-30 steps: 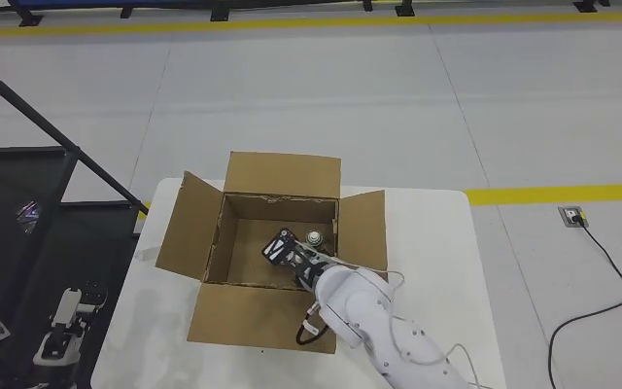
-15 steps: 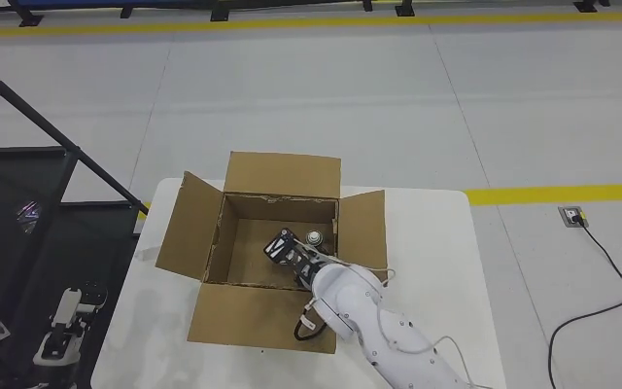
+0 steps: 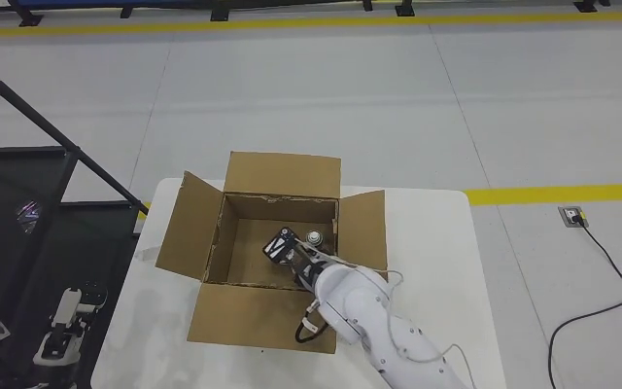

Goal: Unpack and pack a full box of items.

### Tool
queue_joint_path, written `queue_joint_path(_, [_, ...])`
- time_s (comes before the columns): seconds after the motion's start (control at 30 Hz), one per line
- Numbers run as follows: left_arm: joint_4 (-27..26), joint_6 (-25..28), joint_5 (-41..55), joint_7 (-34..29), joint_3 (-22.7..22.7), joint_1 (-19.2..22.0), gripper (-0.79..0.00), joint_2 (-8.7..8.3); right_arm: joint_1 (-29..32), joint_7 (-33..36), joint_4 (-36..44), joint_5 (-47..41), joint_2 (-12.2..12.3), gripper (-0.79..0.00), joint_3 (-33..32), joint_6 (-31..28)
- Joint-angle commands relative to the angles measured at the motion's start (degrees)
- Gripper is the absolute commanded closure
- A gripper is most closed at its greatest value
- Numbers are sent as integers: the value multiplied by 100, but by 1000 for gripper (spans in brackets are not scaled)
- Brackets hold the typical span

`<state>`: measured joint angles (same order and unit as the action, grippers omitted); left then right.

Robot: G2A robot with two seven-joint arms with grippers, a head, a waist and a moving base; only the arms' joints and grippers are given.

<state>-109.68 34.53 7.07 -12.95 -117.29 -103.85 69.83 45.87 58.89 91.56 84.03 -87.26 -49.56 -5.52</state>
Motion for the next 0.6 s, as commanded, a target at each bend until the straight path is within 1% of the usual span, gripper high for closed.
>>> queue_joint_path(0.0, [-10, -30, -36, 22, -14, 17, -785, 0, 124, 6, 408, -60, 22, -351, -133, -8])
queue_joint_path(0.03, [-17, -60, -172, 93, -63, 44, -785, 1, 209, -25, 644, -60, 36, -471, -202, 14])
queue_joint_path(0.07, [-18, -98, -312, 169, -84, 66, -785, 4, 308, -39, 871, -81, 51, -763, -265, 8])
queue_joint_path(0.1, [-23, -160, -405, 237, -73, 98, -785, 9, 415, -56, 1123, -123, 66, -785, -343, 8])
queue_joint_path(0.23, [-37, -400, -860, 362, 3, 307, -785, 9, 821, -172, 2004, -247, 127, -785, -659, 4])
queue_joint_path(0.3, [-21, -495, -999, 334, 94, 441, -785, 5, 1003, -289, 2406, -160, 154, -785, -851, 144])
queue_joint_path(0.57, [130, -822, -1485, 109, 426, 1025, -785, -32, 1042, -320, 2475, -102, 159, -785, -881, 188])
